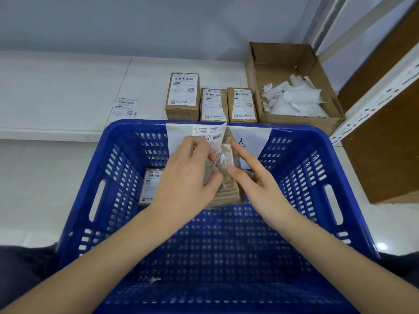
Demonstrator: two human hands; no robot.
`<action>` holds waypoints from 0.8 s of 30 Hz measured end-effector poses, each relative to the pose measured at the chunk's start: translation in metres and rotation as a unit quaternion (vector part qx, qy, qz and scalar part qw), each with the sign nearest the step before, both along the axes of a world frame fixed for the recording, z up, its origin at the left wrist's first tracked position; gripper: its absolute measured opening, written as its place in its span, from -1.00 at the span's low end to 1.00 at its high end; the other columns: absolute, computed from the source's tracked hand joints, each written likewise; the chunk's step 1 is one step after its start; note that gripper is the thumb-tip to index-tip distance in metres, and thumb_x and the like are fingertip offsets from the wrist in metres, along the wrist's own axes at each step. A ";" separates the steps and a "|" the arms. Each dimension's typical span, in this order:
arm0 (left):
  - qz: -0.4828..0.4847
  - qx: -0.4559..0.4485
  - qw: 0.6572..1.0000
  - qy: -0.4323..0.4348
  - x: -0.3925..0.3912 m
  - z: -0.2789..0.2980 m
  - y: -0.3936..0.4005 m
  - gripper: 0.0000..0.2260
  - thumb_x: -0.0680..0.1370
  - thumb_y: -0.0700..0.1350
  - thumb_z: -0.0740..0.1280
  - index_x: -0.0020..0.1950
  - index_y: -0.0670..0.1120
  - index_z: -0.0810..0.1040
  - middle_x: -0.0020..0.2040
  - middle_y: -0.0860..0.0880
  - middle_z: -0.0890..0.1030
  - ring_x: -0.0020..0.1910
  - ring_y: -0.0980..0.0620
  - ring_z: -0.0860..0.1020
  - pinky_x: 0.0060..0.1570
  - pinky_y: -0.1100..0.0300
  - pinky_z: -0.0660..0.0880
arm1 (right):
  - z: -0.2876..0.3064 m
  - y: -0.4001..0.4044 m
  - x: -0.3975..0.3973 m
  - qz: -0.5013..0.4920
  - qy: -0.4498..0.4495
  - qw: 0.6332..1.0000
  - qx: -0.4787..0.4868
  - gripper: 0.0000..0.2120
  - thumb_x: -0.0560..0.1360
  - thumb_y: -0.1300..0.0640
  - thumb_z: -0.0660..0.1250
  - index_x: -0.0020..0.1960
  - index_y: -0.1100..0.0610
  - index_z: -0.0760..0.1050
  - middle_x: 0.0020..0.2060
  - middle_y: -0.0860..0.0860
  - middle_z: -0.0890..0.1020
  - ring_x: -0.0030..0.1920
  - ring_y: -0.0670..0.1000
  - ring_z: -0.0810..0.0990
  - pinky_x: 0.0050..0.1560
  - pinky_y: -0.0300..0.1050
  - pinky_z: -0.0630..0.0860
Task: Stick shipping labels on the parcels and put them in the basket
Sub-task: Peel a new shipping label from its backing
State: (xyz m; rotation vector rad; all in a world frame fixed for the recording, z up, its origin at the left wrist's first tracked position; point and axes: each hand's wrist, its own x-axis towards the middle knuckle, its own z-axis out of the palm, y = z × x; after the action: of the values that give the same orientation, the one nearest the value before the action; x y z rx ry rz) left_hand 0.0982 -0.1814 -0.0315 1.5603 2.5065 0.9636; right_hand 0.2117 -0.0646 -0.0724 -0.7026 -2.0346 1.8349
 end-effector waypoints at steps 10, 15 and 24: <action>0.129 -0.045 0.937 -0.322 -0.009 0.014 0.004 -0.86 0.56 -0.04 0.32 0.06 -0.05 0.45 -0.07 0.12 0.50 -0.29 0.32 0.54 -0.32 0.39 0.50 | 0.000 0.006 -0.002 -0.026 0.001 1.000 -0.011 -0.56 0.44 -0.16 0.31 0.24 -0.50 0.33 0.27 0.03 0.50 0.32 0.01 0.45 0.30 0.08 0.44; 0.133 -0.009 0.921 -0.366 -0.018 0.017 0.006 -0.91 0.57 -0.13 0.31 0.02 -0.10 0.58 -0.10 0.04 0.55 -0.38 0.31 0.53 -0.50 0.50 0.37 | 0.001 0.009 0.000 -0.029 0.008 1.000 -0.004 -0.55 0.56 0.03 0.29 0.23 -0.51 0.34 0.32 -0.05 0.43 0.34 0.00 0.41 0.28 0.10 0.46; 0.161 0.007 0.855 -0.492 -0.026 0.031 0.000 -0.91 0.53 -0.13 0.36 -0.10 -0.08 0.67 -0.13 0.01 0.69 -0.06 0.04 0.62 -0.09 0.27 0.51 | 0.008 0.010 0.001 -0.047 -0.003 0.999 0.027 -0.59 0.57 0.11 0.27 0.25 -0.35 0.33 0.32 -0.05 0.38 0.29 -0.18 0.40 0.19 -0.37 0.44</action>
State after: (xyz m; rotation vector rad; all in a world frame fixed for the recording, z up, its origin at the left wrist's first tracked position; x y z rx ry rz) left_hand 0.0722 -0.1811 -0.0008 0.3790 1.9614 1.3433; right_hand 0.2131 -0.0547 -0.0648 -0.7752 -2.0108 1.7226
